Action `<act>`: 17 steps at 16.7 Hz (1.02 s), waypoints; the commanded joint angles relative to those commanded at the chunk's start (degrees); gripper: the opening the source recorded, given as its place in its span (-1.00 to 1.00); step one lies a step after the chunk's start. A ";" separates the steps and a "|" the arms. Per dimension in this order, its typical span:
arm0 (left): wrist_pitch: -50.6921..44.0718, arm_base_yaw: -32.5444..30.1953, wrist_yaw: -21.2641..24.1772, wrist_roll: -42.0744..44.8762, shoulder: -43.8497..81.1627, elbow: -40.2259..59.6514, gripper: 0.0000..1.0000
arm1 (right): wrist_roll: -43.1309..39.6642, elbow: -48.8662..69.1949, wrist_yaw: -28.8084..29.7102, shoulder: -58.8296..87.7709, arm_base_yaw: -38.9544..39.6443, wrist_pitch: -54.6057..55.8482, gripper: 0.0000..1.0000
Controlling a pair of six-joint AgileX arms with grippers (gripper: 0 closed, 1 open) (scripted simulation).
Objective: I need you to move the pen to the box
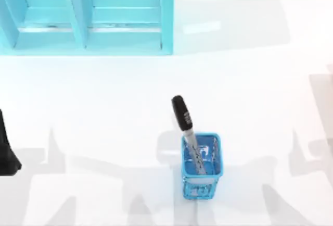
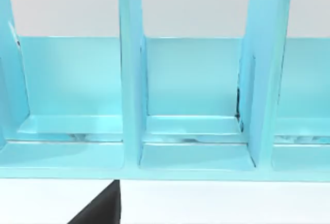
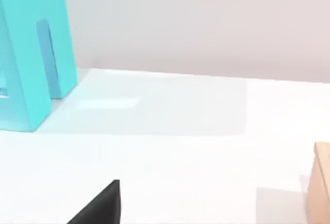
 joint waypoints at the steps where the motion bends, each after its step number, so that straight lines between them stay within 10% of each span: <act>1: 0.00 0.00 0.00 0.00 0.00 0.00 1.00 | 0.30 1.55 -0.98 4.30 2.29 0.50 1.00; 17: 0.00 0.00 0.00 0.00 0.00 0.00 1.00 | 2.48 18.66 -13.24 52.83 28.79 6.36 1.00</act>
